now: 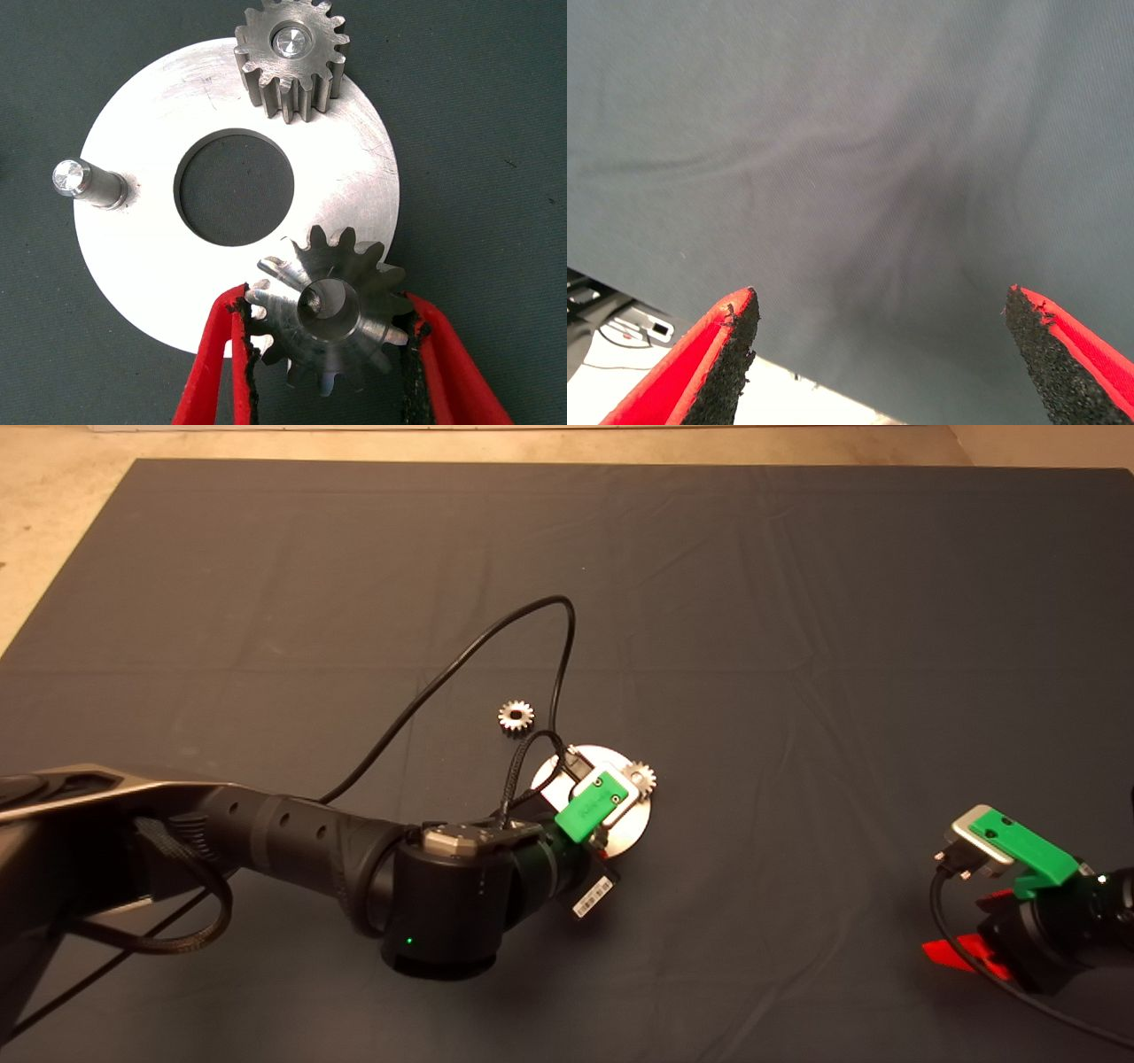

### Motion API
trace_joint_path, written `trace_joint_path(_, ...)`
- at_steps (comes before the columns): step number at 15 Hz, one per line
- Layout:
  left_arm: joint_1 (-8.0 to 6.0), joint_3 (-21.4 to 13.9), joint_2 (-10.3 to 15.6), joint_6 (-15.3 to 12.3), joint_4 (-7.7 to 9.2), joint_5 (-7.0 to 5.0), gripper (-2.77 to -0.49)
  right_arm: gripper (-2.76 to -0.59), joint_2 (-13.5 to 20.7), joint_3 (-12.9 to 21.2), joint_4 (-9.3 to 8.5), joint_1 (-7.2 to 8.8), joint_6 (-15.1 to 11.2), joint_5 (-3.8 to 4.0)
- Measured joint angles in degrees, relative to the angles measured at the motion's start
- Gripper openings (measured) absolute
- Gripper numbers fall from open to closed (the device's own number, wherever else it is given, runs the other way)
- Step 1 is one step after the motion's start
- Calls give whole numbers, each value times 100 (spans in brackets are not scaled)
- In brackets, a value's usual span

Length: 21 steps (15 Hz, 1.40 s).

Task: Install three planetary gears onto the carrier pins

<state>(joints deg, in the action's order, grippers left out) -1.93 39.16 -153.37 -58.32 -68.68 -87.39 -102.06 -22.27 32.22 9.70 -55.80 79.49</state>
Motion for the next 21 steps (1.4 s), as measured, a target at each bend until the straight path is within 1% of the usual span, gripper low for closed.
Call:
trace_joint_path(3, 0, 0, -5, 72, 0, -4, -256, -131, 35, 0, 0, -1, 7, -23)
trace_joint_path(7, 0, 1, -10, 103, 4, -11, -256, -131, 35, 0, 0, -1, 29, -33)
trace_joint_path(10, 0, 1, -10, 129, 8, -4, -256, -131, 37, 0, 0, 0, 32, -69)
trace_joint_path(16, -2, 10, -10, 190, 16, 0, -256, -131, 36, 0, 0, 0, 34, -69)
trace_joint_path(18, -22, 23, -11, 232, 33, 7, -256, -131, 77, 0, 0, 0, 38, -74)
trace_joint_path(21, -33, 54, -10, 276, 30, 22, -256, -131, 112, 0, 0, -1, 91, -75)
